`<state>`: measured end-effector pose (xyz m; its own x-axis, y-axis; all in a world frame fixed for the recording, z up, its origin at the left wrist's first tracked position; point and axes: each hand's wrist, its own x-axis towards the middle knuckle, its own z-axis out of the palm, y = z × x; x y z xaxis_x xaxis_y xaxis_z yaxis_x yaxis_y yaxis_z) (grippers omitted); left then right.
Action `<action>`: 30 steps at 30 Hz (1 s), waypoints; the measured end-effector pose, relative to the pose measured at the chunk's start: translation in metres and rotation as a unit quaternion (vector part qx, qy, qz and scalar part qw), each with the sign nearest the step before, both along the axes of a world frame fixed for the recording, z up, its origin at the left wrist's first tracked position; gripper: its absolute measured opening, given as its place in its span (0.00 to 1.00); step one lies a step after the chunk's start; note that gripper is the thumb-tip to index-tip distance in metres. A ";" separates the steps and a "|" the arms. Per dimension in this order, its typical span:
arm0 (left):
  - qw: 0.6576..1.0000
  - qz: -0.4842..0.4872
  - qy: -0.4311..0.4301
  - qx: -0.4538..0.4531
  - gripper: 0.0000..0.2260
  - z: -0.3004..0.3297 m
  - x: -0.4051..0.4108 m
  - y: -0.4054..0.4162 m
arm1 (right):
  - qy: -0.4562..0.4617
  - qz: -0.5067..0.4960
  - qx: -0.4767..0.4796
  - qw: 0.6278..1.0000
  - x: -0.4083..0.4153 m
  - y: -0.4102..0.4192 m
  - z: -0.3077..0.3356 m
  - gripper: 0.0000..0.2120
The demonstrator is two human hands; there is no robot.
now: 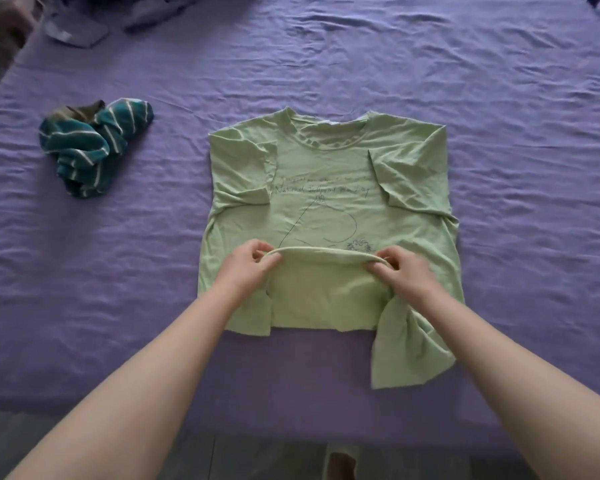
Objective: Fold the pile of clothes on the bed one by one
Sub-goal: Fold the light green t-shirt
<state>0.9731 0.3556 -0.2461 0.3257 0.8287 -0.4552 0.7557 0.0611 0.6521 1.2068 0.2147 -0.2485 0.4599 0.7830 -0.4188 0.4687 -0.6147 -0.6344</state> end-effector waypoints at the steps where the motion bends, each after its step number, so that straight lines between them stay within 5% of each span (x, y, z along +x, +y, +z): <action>1: 1.000 -0.003 0.008 0.011 0.13 -0.001 0.006 0.008 | -0.011 -0.002 0.008 1.000 0.007 0.010 -0.001 0.11; 6: 0.983 -0.080 0.109 0.123 0.15 -0.011 0.003 -0.005 | -0.050 0.113 -0.026 0.992 0.011 0.025 -0.016 0.19; 15: 0.892 -0.369 0.252 0.063 0.45 -0.023 -0.035 -0.016 | -0.109 0.138 -0.060 0.983 -0.009 0.054 -0.032 0.32; 18: 0.859 -0.441 0.251 0.060 0.40 -0.016 -0.043 -0.002 | -0.154 0.161 -0.033 0.974 0.001 0.054 -0.031 0.29; 20: 0.896 -0.402 0.174 0.072 0.26 -0.012 -0.042 0.008 | -0.175 0.209 -0.008 0.962 0.006 0.055 -0.030 0.23; 23: 0.974 -0.212 0.077 0.037 0.06 -0.003 -0.029 0.026 | -0.143 0.240 -0.012 0.960 0.012 0.058 -0.029 0.17; 26: 0.999 -0.035 0.001 0.002 0.03 0.003 -0.016 0.055 | -0.036 0.160 -0.020 0.986 0.022 0.068 -0.024 0.12; 30: 0.986 0.159 -0.025 0.034 0.08 0.001 -0.003 0.108 | -0.002 0.112 -0.004 0.994 0.033 0.085 -0.017 0.09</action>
<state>0.9705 0.4636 -0.2447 0.0660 0.9204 -0.3852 0.6718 0.2445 0.6992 1.2396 0.2998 -0.2656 0.2760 0.8625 -0.4241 0.5977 -0.4996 -0.6270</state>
